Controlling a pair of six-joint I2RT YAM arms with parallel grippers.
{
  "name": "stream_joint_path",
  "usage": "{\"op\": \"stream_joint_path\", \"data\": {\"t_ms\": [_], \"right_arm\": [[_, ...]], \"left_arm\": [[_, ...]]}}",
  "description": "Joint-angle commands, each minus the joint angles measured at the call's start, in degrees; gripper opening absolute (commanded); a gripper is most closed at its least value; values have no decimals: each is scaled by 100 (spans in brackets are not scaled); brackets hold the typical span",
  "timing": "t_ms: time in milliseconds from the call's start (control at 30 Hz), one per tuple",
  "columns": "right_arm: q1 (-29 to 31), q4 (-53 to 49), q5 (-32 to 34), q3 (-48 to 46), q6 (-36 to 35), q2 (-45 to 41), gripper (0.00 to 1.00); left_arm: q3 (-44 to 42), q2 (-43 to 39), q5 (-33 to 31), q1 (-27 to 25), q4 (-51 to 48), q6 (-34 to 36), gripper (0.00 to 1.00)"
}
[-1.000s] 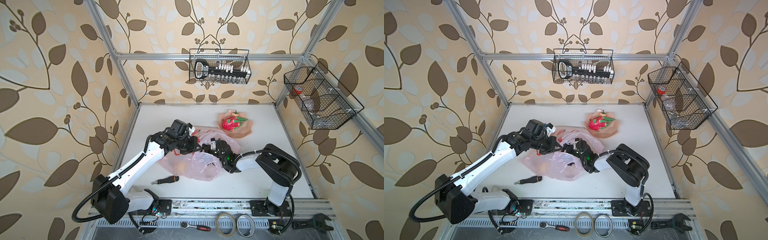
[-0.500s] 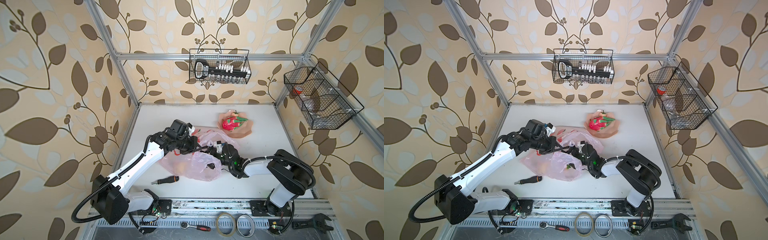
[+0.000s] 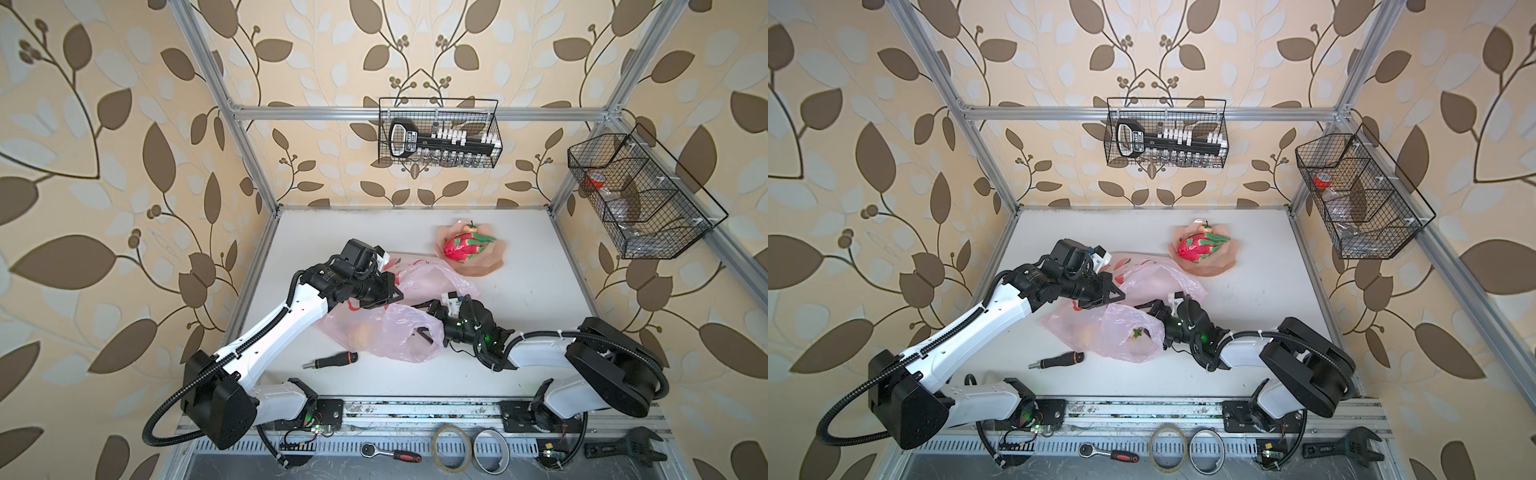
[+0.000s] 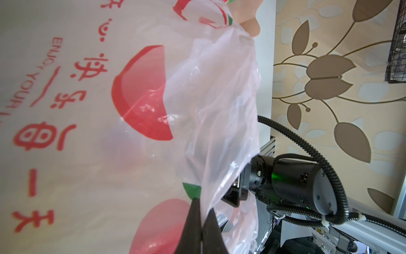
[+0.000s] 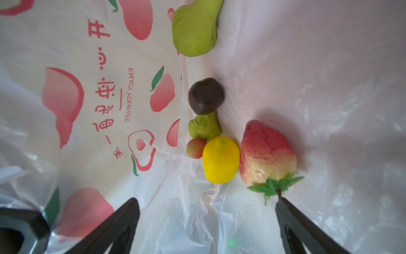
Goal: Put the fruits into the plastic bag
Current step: 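Withdraw the open right gripper up and out of the bag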
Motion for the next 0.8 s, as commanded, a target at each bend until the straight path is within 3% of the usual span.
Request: {"op": "stream_joint_path", "data": {"t_ms": [0,767], "right_arm": [[30,-340,205,-144,-21,-406,97],[-856,-3365,550,-1196,-398,-4158,100]], "left_arm": [[21,-157,-73,-53,-27,95,0],[63,-34,-3,-51,1,125,0]]}}
